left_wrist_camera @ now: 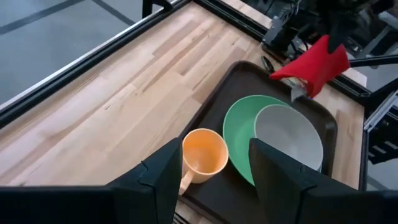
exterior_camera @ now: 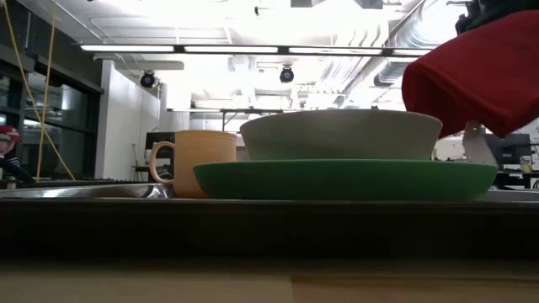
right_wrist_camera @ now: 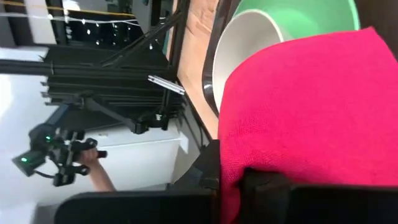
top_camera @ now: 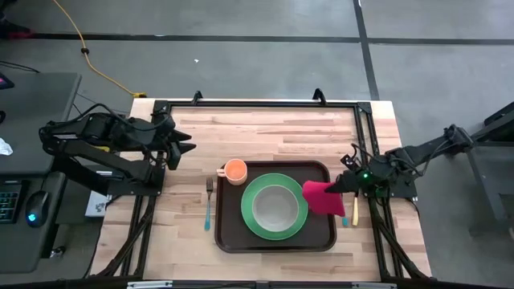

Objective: Set up tray
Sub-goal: Put the red table napkin beside the plate on the brown serving tray

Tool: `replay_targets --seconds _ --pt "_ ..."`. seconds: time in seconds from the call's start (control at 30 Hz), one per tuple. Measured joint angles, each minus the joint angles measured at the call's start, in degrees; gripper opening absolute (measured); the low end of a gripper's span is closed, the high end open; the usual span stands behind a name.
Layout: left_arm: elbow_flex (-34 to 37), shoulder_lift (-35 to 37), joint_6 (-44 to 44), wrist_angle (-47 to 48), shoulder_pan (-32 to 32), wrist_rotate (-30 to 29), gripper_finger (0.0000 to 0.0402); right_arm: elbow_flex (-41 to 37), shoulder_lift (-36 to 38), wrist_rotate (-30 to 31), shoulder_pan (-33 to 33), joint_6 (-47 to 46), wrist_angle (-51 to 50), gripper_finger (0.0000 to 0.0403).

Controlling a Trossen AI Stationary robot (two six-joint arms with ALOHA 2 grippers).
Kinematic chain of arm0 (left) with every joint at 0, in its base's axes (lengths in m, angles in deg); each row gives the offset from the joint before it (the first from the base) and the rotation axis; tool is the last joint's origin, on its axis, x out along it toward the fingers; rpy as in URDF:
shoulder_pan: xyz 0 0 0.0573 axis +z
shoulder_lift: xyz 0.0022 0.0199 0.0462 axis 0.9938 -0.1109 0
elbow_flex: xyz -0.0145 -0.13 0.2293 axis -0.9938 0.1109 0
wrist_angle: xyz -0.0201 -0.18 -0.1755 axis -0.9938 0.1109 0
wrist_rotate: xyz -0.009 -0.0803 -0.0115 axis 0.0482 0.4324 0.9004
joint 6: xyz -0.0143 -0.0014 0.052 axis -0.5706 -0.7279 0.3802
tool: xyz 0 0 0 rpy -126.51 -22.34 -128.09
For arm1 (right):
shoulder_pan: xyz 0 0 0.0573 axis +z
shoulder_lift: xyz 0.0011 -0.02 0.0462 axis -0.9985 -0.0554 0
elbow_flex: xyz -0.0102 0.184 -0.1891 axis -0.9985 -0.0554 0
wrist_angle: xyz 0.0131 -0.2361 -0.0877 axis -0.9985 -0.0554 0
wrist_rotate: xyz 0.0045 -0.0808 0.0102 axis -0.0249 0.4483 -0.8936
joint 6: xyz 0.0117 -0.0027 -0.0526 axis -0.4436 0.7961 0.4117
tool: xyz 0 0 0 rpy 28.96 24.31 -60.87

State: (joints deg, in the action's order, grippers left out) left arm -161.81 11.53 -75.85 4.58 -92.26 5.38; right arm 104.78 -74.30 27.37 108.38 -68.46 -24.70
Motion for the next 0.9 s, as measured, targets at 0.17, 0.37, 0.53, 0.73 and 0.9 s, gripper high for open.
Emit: replay_targets --seconds 0.17,0.37,0.53,0.73,0.9 --pt "0.0 0.54 1.33 0.77 -0.02 -0.5 0.0211 -4.37 0.04 1.7 1.72 -4.32 6.01 0.0" --pt "0.0 1.67 1.64 2.27 0.0 -0.85 0.0211 -7.02 0.13 2.03 2.23 -7.74 9.51 0.0" --pt "0.0 2.55 2.42 2.6 -0.02 -0.85 0.0211 -10.36 0.15 4.02 1.89 -8.21 15.23 0.0" --pt "0.0 3.91 2.82 2.85 -0.02 -0.85 0.0211 -14.84 0.17 4.74 0.38 -8.26 19.29 0.0" --pt "0.0 4.67 2.73 2.91 -0.02 -0.83 0.0211 -18.29 0.17 4.26 -0.72 -8.71 23.65 0.0"
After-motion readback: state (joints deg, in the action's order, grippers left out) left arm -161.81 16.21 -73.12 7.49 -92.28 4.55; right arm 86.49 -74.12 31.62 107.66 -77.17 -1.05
